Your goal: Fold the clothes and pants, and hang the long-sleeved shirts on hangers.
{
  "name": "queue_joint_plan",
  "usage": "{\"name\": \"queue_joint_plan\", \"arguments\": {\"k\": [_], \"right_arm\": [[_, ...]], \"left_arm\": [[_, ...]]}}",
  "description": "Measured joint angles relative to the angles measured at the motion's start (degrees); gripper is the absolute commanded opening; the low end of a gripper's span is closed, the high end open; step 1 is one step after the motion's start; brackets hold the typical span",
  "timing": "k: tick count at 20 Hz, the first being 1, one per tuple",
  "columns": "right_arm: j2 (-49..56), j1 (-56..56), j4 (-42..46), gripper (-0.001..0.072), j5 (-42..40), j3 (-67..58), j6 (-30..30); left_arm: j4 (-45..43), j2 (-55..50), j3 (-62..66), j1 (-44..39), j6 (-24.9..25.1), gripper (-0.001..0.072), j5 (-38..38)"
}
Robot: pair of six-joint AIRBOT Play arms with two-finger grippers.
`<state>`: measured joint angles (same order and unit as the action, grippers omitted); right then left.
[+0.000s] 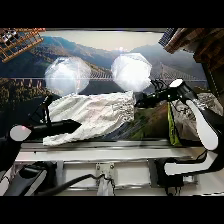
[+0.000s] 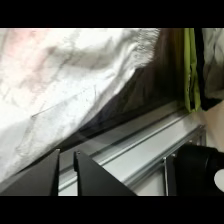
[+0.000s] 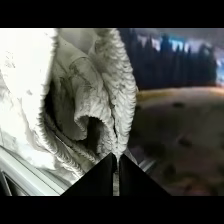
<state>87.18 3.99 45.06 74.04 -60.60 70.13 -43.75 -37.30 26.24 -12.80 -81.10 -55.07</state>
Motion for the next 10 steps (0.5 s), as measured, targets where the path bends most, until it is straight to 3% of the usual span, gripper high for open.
{"name": "queue_joint_plan", "arguments": {"k": [6, 7, 10], "right_arm": [[-9.3, 0.0, 6.5, 0.0032, 2.1, 1.6, 9.7], [-10.8, 0.0, 6.9, 0.0032, 2.5, 1.7, 11.0], [-14.3, 0.0, 7.9, 0.0032, 3.5, 1.9, 14.1]], "left_arm": [[0.9, -16.7, 8.9, -5.1, 1.3, 0.0085, 4.2], [0.9, -20.4, 11.1, -6.9, 1.4, 0.0135, 4.8], [1.0, -30.9, 17.1, -12.4, 1.7, 0.0140, 5.7]]}}
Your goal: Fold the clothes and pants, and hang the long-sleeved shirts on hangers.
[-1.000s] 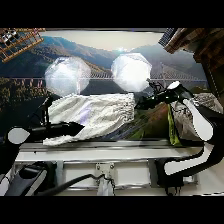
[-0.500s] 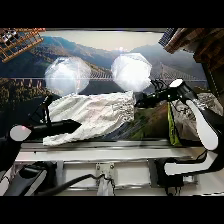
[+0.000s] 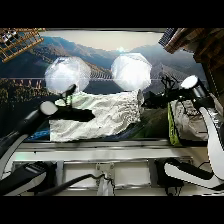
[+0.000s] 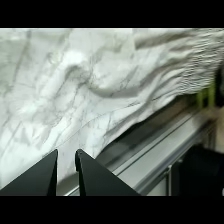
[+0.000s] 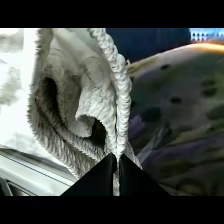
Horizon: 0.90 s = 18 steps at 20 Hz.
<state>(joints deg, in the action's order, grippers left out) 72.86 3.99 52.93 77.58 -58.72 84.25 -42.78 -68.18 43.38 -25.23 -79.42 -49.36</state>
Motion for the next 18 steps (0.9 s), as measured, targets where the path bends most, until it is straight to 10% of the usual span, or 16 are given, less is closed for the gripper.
{"name": "queue_joint_plan", "arguments": {"k": [18], "right_arm": [[-7.7, 9.2, 2.2, 0.0031, 4.8, 0.1, 2.7]], "left_arm": [[6.1, -17.4, 8.0, -12.1, 0.3, 0.0007, 4.2]]}}
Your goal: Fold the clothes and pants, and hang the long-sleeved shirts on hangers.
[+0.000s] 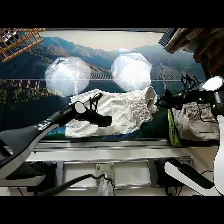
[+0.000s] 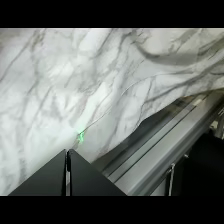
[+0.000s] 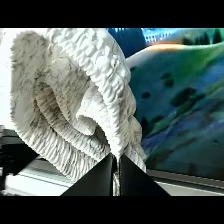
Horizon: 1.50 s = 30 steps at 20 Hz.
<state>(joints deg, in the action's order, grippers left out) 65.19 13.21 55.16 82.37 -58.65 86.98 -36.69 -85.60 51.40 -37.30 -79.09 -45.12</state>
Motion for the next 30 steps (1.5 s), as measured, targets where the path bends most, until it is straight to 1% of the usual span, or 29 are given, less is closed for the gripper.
{"name": "queue_joint_plan", "arguments": {"k": [3, 6, 11, 15, 18, 23, 28, 29, 30], "right_arm": [[-0.1, 0.2, -1.2, 0.0035, -0.1, 0.0, -0.2], [-0.1, 0.3, -0.2, 0.0033, -1.0, 0.0, -1.1], [0.5, 0.3, 1.3, 0.0033, -3.1, 0.2, -3.7], [2.2, 0.3, 2.6, 0.0035, -4.1, 3.3, -3.9], [2.8, 0.3, 2.3, 0.0034, -4.5, 8.4, -3.8], [3.1, 0.3, 0.9, 0.0034, -7.2, 15.0, -4.9], [4.1, -0.4, -5.3, 0.0036, -11.6, 16.5, -7.3], [4.7, -1.0, -6.9, 0.0084, -12.4, 16.6, -7.9], [5.1, -1.5, -7.9, 0.0254, -13.0, 16.7, -8.3]], "left_arm": [[0.8, -3.1, 2.5, -2.2, -0.3, 0.0007, 0.9], [1.1, -4.8, 3.6, -3.2, -0.9, 0.0007, 1.1], [1.4, -5.5, 4.1, -3.6, -1.4, 0.0007, 1.0], [1.4, -4.2, 4.2, -3.3, -1.5, 0.0007, -0.1], [1.0, -1.3, 4.2, -2.2, -1.5, 0.0007, -0.8], [-4.1, 7.0, 4.2, 2.8, -1.5, 0.0007, -2.1], [-9.3, 16.6, 4.2, 10.2, -1.6, 0.0007, -4.3], [-10.1, 18.1, 4.2, 11.7, -1.6, 0.0007, -4.6], [-10.4, 19.3, 4.2, 13.1, -1.8, 0.0007, -5.0]]}}
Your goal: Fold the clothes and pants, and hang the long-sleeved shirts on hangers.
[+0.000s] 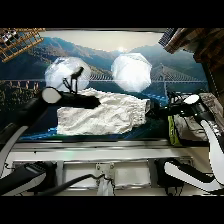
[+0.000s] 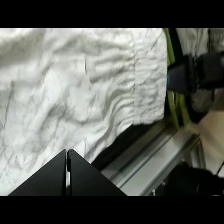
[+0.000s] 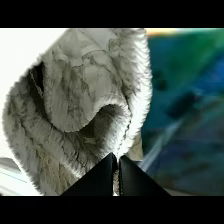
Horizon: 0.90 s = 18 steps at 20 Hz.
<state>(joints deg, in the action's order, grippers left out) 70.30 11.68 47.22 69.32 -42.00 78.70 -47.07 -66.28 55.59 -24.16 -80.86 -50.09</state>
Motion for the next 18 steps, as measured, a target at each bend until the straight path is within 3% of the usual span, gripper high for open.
{"name": "queue_joint_plan", "arguments": {"k": [1, 3, 6, 12, 18], "right_arm": [[0.3, -0.4, -0.6, 0.0379, -0.5, 0.0, -0.4], [0.3, -0.2, -0.1, 0.0540, -0.8, -0.2, -1.4], [-1.4, 3.3, 1.2, 0.0677, -0.2, -0.4, -4.0], [-3.6, 10.5, -5.8, 0.0713, 0.3, -0.4, -13.7], [-3.8, 5.8, -5.5, 0.0714, 0.4, -0.3, -19.1]], "left_arm": [[-0.5, 1.0, 0.0, 1.3, 0.0, 0.0007, -0.7], [-1.0, 2.4, 0.0, 3.1, 0.0, 0.0007, -1.8], [-1.9, 3.3, -0.1, 4.0, -0.2, 0.0007, -3.8], [-2.5, 3.7, -0.4, 3.9, -0.2, 0.0007, -5.2], [-2.6, 3.8, -0.4, 3.9, -0.2, 0.0007, -5.9]]}}
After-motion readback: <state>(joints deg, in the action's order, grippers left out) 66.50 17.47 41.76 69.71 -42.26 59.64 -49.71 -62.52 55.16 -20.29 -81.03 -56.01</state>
